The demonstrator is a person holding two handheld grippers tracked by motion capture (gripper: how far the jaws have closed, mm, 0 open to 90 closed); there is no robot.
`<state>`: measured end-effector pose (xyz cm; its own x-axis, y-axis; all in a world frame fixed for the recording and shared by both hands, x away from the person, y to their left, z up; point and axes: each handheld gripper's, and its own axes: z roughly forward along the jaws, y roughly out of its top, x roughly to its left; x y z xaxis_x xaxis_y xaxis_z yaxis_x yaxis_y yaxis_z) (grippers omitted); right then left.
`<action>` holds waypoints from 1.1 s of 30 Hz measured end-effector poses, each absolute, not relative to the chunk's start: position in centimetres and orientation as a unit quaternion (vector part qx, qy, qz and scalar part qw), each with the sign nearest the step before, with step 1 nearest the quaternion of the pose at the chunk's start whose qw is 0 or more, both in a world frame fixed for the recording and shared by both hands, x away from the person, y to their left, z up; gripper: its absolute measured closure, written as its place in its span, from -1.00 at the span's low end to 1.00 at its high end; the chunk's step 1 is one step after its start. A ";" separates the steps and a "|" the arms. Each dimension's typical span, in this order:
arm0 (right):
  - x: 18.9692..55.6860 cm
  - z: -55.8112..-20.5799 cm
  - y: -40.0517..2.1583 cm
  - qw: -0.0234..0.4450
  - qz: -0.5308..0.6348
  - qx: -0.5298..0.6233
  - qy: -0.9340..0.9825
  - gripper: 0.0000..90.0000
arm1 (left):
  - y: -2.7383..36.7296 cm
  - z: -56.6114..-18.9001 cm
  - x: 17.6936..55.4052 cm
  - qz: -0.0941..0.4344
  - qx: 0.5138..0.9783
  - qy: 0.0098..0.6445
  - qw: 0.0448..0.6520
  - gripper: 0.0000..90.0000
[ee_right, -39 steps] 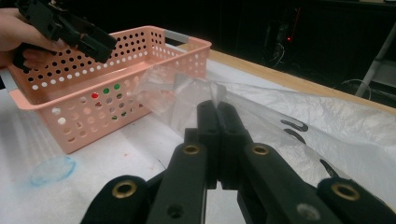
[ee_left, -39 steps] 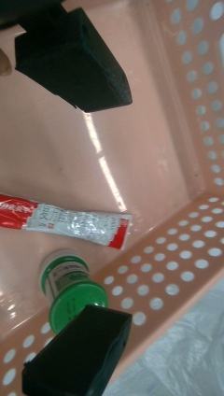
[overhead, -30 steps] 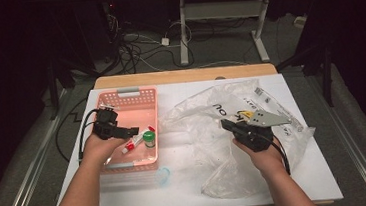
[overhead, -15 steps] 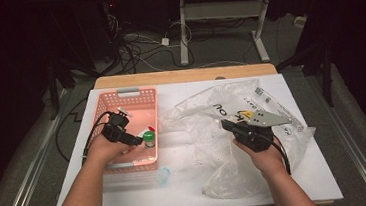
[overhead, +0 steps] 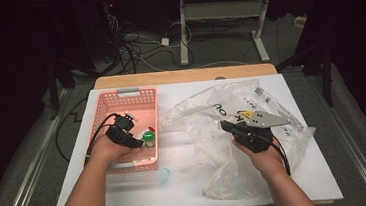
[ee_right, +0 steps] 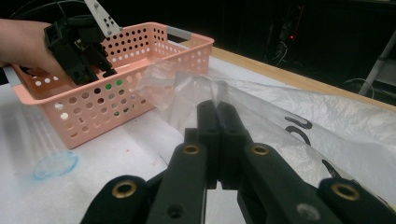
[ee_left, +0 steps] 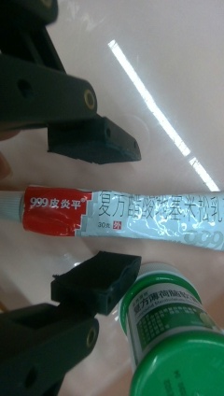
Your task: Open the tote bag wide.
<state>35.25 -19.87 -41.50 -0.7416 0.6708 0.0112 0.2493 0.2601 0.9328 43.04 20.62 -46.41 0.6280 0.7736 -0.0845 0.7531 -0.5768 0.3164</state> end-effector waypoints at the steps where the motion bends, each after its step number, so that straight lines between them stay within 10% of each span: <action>1: 35.2 -41.5 -19.9 0.199 0.530 0.300 0.768 1.00 | 20.6 -46.4 43.0 0.031 0.888 0.429 0.165 0.07; 9: 35.1 -41.4 -20.0 0.203 0.532 0.299 0.766 1.00 | 20.5 -46.4 42.8 0.036 0.893 0.416 0.168 0.47; 33: 35.1 -41.4 -19.9 0.200 0.533 0.301 0.765 1.00 | 20.6 -46.3 42.8 0.035 0.889 0.425 0.168 0.51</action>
<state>35.10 -19.90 -41.39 -0.7389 0.6737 0.0147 0.2479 0.2516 0.9355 42.81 20.55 -46.26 0.6367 0.7669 -0.0804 0.7432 -0.5826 0.3289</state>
